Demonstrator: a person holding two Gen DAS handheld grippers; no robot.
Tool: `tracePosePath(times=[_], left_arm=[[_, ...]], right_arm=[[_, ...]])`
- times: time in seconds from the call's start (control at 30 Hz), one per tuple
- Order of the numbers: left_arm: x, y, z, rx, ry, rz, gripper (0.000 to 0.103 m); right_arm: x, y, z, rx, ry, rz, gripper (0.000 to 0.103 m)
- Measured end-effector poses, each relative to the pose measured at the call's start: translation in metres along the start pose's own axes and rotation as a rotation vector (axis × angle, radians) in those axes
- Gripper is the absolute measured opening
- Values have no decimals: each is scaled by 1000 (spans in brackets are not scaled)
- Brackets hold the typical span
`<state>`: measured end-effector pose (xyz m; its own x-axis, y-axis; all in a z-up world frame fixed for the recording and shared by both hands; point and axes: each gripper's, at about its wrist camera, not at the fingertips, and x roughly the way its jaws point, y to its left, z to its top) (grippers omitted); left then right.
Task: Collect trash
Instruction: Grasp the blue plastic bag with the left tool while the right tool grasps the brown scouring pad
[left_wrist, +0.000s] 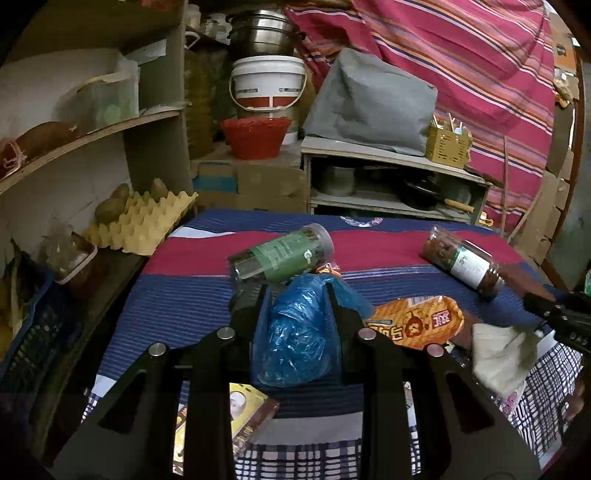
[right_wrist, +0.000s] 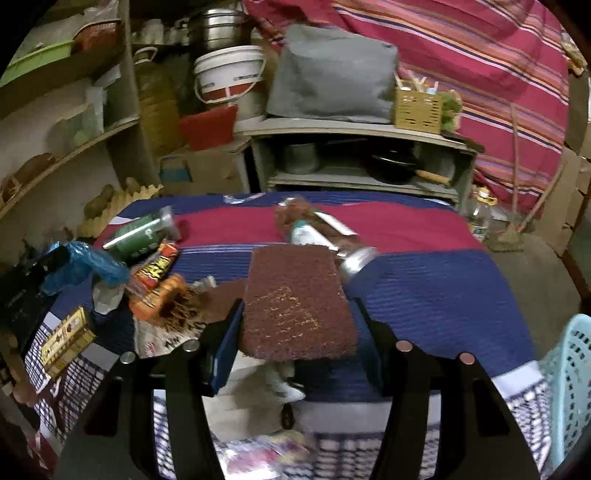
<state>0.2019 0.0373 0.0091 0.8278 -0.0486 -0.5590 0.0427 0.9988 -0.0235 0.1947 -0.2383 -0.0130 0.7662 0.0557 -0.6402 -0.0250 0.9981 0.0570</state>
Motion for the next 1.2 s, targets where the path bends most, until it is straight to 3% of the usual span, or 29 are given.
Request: tracePosePath(times=[0.2,0.4,0.57,0.63,0.83,0.97,1.2], left_arm=[[-3,-15,-2,28,-1,-20,27],[-4,-32,-6,68,5,-36,27],[0,-41,-11,113,14,-26,27],[1,-42,-12,115,19,-28,27],[4,-48,-14,134,27,-25,27],[5,-52,-15,153,30,-19,27],[6,-57,-17,169,33,-17,27]], right_arm=[[-11,-37,-27,-16,37,-153,57],[5,-75,-44,87,107,-168,57],[7,-97,-46,110,107,-222,78],[1,-105,-46,119,91,-227,82],[-3,-114,-44,117,79,-223,82],[-12,-120,-40,107,53,-274,82],[-21,-156,-43,204,44,-310,79]])
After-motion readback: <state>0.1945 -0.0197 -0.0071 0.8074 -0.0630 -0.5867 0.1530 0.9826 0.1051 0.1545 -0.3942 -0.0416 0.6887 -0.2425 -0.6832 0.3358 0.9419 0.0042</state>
